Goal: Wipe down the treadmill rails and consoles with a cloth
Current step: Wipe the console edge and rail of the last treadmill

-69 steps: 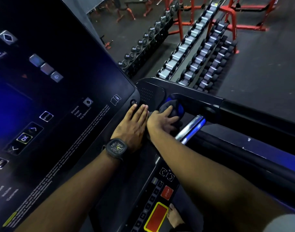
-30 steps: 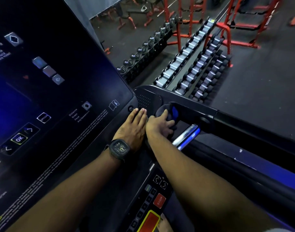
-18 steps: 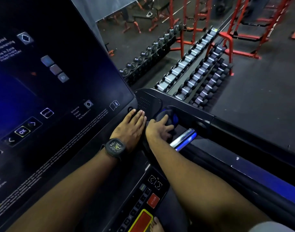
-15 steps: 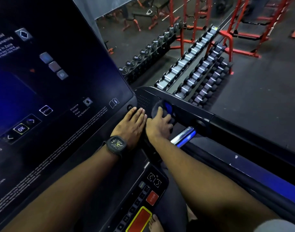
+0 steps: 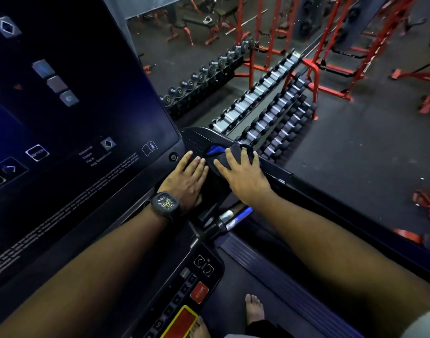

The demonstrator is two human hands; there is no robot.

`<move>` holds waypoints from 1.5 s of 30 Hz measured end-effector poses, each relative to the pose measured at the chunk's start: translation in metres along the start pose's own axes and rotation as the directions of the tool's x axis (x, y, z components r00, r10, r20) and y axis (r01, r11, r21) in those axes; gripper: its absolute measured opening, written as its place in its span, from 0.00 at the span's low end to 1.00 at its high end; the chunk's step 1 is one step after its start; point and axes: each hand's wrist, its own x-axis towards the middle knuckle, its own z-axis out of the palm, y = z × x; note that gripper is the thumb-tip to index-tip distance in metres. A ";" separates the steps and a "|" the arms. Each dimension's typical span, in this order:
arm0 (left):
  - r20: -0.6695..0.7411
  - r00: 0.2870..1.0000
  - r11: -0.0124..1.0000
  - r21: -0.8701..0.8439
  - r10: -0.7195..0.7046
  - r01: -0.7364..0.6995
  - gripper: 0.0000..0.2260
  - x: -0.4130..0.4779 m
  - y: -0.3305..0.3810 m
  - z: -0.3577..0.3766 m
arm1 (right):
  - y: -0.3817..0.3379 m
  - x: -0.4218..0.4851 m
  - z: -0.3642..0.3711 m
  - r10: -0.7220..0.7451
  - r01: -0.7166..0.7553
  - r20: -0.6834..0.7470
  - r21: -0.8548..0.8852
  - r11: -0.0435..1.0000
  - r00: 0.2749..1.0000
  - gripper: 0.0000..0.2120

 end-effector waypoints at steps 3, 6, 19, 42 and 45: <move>-0.013 1.000 0.998 -0.065 -0.020 0.020 0.34 0.005 0.000 0.005 | 0.006 0.001 -0.001 -0.068 0.075 0.058 -0.114 0.991 0.996 0.29; -0.026 0.999 0.996 -0.089 -0.020 0.018 0.34 0.008 0.001 0.008 | 0.018 0.005 -0.011 -0.173 0.212 0.174 -0.239 0.947 0.969 0.25; -0.055 0.997 0.996 -0.082 -0.049 0.044 0.33 0.010 0.003 0.009 | 0.028 -0.007 -0.005 -0.196 0.366 0.372 -0.467 0.805 0.907 0.24; -0.044 0.996 0.992 -0.100 -0.080 0.075 0.32 0.009 0.009 0.010 | 0.033 -0.018 -0.008 -0.197 0.349 0.325 -0.521 0.779 0.925 0.25; -0.041 0.996 0.992 -0.100 -0.083 0.078 0.31 0.004 0.009 0.010 | 0.025 -0.024 -0.023 -0.144 0.319 0.370 -0.471 0.823 0.918 0.23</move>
